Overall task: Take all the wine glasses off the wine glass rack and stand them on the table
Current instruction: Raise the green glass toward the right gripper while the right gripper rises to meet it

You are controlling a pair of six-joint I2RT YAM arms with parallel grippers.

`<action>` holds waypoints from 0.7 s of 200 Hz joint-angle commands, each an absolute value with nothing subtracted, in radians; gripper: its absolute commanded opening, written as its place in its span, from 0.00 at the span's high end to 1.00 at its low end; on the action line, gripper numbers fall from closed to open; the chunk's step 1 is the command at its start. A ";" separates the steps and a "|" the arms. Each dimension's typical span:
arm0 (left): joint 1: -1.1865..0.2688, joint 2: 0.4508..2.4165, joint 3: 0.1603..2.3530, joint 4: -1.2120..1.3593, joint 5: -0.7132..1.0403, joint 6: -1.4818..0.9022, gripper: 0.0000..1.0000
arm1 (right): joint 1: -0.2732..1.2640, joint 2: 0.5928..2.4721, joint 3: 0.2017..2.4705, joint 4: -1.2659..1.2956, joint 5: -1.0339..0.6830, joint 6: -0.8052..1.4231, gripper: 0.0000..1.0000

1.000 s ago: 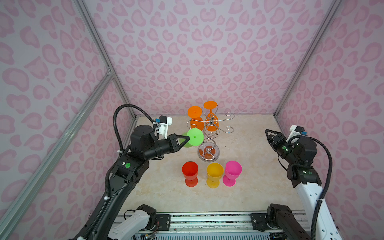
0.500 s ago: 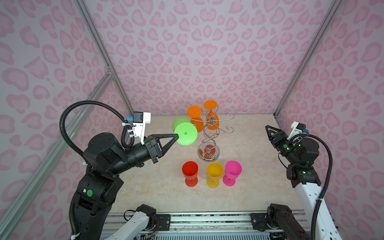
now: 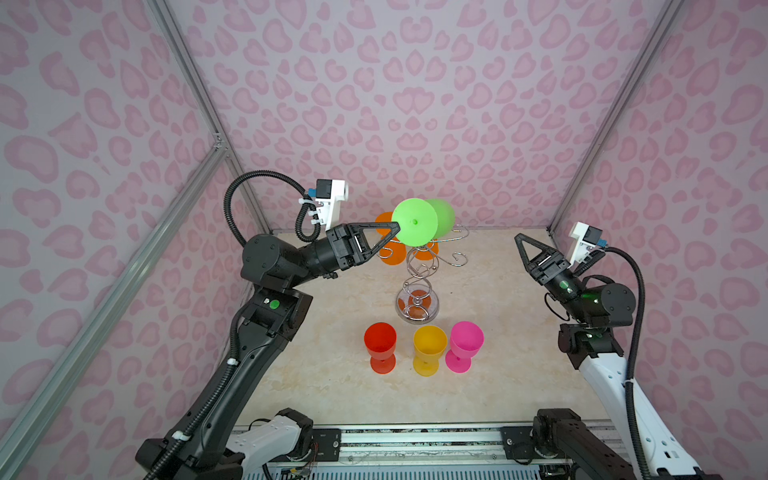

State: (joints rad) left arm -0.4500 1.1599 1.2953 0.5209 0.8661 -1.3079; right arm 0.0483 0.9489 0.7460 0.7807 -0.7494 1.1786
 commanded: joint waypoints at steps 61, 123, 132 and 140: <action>-0.512 1.366 1.153 1.326 0.748 -1.854 0.98 | 0.131 1.245 0.732 1.558 -0.740 1.590 0.42; -0.517 1.418 1.150 1.363 0.735 -1.889 0.98 | 0.176 1.265 0.742 1.560 -0.750 1.561 0.42; -0.520 1.428 1.153 1.374 0.732 -1.895 0.98 | 0.182 1.272 0.745 1.560 -0.752 1.562 0.42; -0.523 1.437 1.155 1.381 0.732 -1.900 0.98 | 0.190 1.276 0.748 1.559 -0.752 1.558 0.42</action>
